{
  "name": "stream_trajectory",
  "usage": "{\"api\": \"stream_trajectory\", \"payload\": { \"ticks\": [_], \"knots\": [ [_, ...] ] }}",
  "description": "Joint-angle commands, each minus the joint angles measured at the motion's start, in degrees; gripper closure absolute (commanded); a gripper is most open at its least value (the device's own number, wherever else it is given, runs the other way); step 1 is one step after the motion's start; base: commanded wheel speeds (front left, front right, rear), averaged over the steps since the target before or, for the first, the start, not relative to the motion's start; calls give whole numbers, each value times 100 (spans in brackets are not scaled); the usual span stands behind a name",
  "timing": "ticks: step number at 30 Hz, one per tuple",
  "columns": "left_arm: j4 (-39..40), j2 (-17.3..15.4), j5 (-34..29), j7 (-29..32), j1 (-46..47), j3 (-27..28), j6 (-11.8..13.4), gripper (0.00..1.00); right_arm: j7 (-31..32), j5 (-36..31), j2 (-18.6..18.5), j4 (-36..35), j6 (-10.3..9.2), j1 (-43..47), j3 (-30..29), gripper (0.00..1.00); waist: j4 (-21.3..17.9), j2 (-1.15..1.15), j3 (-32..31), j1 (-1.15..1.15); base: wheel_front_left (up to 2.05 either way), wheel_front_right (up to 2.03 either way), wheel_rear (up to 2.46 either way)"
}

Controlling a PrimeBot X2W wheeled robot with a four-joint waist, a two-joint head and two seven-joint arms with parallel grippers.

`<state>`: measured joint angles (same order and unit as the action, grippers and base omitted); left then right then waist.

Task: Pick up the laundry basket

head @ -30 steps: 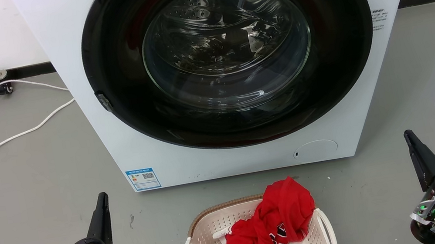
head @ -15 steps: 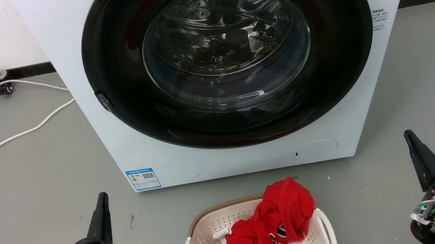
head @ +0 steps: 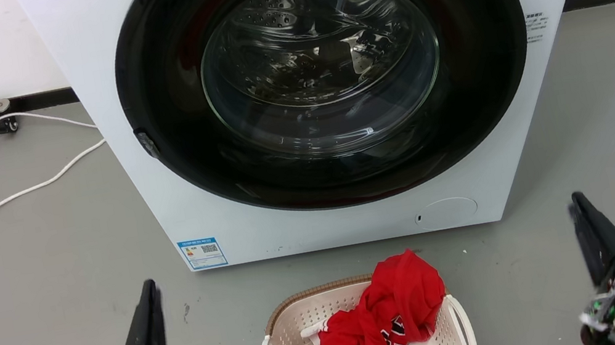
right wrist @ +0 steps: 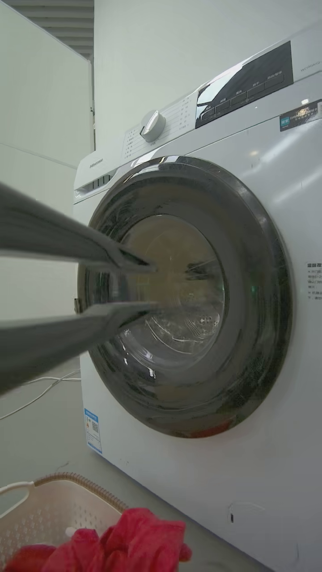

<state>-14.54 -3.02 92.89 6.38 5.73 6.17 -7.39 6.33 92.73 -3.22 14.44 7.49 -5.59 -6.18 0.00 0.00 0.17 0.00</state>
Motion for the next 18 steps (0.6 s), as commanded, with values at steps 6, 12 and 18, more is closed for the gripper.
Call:
{"api": "stream_trajectory", "payload": {
  "ticks": [6, 12, 18],
  "knots": [
    [-74, 29, -37, -110, -171, -46, 5, 0, -104, -48, 17, 65, -1, 176, 64, 0, -1, 0, 1, 0, 0, 0, 0],
    [29, 27, -122, -282, -238, -88, 3, 0, -279, -160, 18, -32, -1, 243, 150, 0, -2, 0, 5, 0, 0, 0, 0],
    [82, 25, -291, -441, -296, -68, 2, 0, -441, -378, 19, -64, -1, 275, 179, 0, -1, 0, 6, 0, 0, 0, 0]
  ]
}}
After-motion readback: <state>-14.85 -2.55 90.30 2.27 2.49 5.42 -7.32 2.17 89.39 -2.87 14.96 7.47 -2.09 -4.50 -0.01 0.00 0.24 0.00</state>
